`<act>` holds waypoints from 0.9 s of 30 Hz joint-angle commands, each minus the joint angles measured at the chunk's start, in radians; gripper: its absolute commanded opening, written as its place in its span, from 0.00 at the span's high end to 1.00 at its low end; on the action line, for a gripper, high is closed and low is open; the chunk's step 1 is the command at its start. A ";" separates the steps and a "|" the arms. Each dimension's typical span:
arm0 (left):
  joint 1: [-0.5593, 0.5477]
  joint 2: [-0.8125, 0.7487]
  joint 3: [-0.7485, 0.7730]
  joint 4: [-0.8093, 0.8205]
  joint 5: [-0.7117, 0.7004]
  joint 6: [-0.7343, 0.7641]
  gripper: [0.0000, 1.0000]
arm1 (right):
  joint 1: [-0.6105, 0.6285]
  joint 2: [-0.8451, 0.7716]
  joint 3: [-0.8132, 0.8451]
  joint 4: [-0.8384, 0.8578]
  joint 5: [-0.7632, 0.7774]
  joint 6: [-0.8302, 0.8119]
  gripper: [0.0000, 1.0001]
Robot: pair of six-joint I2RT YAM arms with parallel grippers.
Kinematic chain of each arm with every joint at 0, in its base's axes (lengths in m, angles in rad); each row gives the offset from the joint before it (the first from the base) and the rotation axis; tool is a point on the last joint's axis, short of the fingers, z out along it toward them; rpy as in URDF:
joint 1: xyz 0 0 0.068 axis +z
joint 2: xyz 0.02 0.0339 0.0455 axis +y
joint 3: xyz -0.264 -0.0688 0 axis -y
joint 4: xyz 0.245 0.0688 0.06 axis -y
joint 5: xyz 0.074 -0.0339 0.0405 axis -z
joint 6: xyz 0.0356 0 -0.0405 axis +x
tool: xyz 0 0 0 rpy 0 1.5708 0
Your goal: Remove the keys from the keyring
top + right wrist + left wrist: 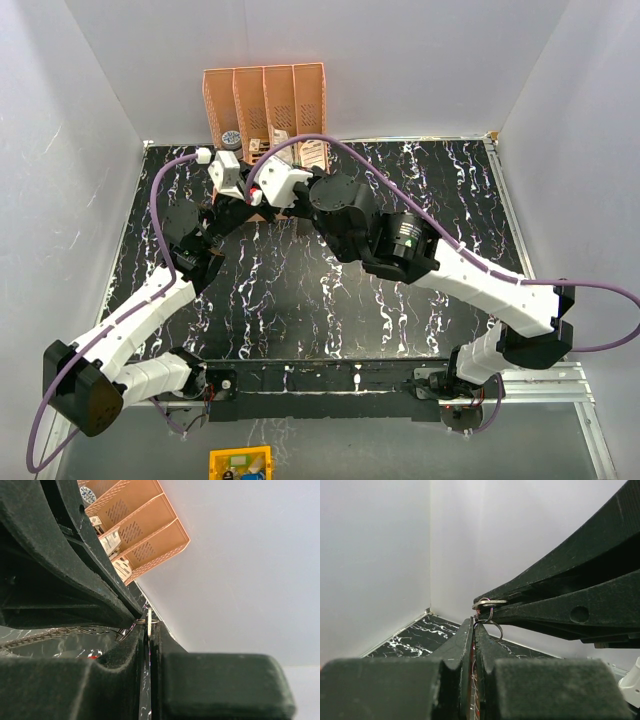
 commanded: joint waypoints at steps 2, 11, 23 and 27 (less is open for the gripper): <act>-0.005 -0.031 -0.007 0.135 0.061 -0.037 1.00 | 0.005 0.020 0.014 0.014 -0.042 0.029 1.00; -0.006 -0.110 -0.069 0.117 -0.013 0.013 1.00 | 0.005 -0.047 -0.071 0.081 0.004 0.036 1.00; -0.005 -0.195 -0.154 0.208 -0.194 0.082 1.00 | 0.005 -0.144 -0.154 0.101 0.016 0.092 1.00; -0.005 -0.156 -0.089 0.112 -0.167 0.072 1.00 | 0.005 -0.158 -0.159 0.107 0.015 0.089 1.00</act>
